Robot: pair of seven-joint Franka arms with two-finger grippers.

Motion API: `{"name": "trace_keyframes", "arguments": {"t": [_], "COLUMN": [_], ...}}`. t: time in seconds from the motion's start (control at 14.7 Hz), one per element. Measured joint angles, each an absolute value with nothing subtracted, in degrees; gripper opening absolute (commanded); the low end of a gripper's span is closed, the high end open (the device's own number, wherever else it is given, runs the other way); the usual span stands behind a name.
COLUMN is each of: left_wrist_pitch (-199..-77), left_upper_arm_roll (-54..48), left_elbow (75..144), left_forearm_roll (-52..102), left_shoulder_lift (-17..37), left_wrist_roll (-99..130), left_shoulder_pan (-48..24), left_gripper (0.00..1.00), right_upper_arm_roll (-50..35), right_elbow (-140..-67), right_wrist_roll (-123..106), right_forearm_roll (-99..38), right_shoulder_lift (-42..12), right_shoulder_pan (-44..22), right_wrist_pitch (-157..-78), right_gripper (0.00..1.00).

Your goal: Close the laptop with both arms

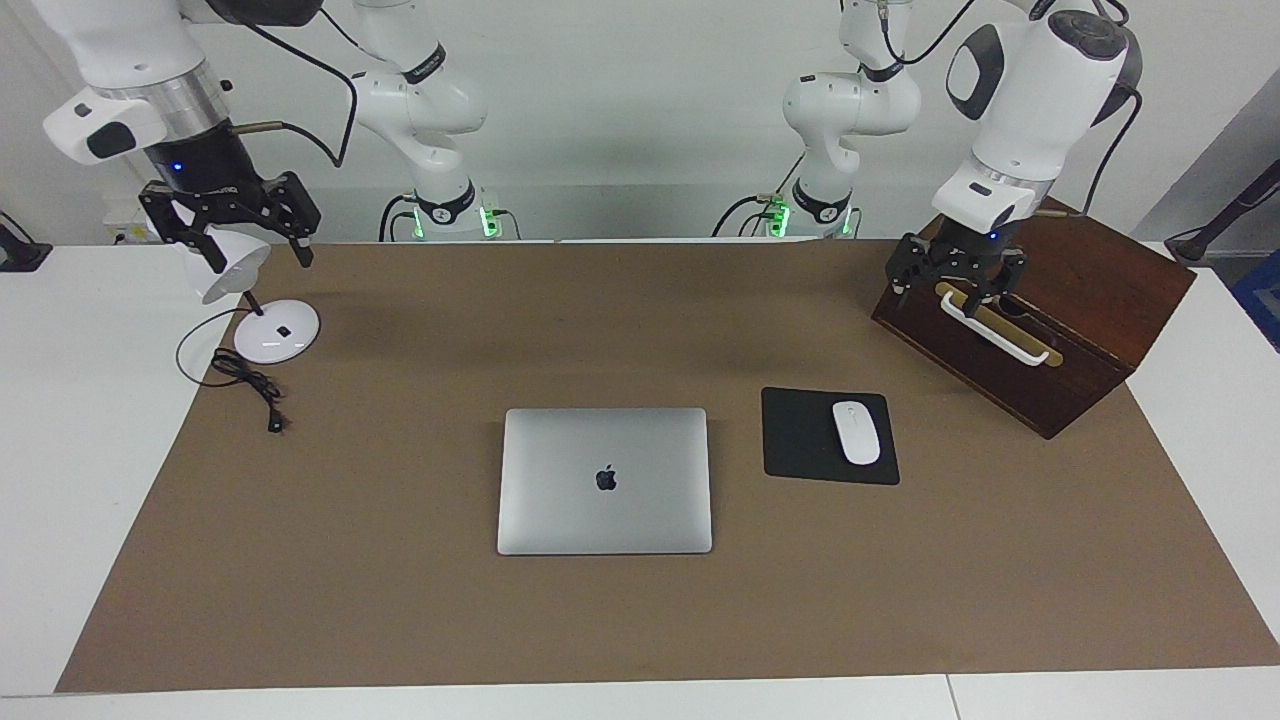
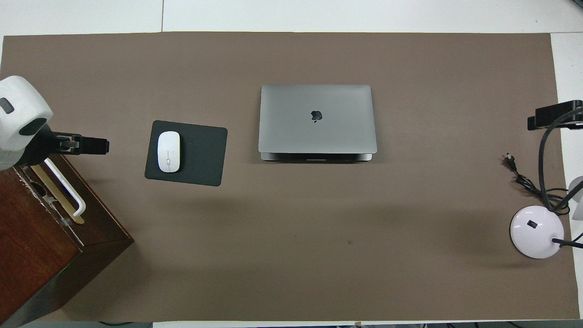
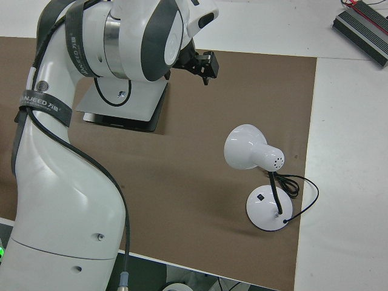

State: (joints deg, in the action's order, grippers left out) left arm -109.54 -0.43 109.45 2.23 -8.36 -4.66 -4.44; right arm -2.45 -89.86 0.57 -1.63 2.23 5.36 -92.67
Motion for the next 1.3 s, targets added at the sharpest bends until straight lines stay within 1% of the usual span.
{"name": "trace_keyframes", "arguments": {"t": [0.27,0.48,0.68,1.09,1.3], "left_wrist_pitch": [-105.86,-100.33,-97.82,-93.94,-93.82], "left_upper_arm_roll": [-0.46,-0.48,-0.61,-0.46,4.55], "left_elbow": [107.86,102.82,99.08,98.79,98.79], "left_forearm_roll": [2.04,-0.14,-0.83,-0.84,-0.84], "left_shoulder_lift": [-9.21,-9.03,-8.02,-6.62,-6.36], "left_wrist_roll": [-4.66,-4.67,-4.67,-4.66,-4.64], "left_shoulder_pan": [-1.86,-0.32,-0.27,-0.63,-4.84], "left_gripper": [1.0,1.0,1.0,1.0,1.0], "right_upper_arm_roll": [-1.9,2.31,3.14,3.18,3.18], "right_elbow": [-90.8,-91.79,-92.56,-93.26,-93.56], "right_wrist_roll": [0.65,0.92,0.92,0.92,0.92], "right_forearm_roll": [-1.35,-1.11,-1.11,-1.11,-0.84], "right_shoulder_lift": [2.31,2.49,2.59,2.63,2.61], "right_shoulder_pan": [3.73,-0.13,-0.38,-0.38,-0.38], "right_wrist_pitch": [-92.63,-92.63,-92.63,-93.2,-94.14], "right_gripper": [1.0,1.0,1.0,1.0,1.0]}}
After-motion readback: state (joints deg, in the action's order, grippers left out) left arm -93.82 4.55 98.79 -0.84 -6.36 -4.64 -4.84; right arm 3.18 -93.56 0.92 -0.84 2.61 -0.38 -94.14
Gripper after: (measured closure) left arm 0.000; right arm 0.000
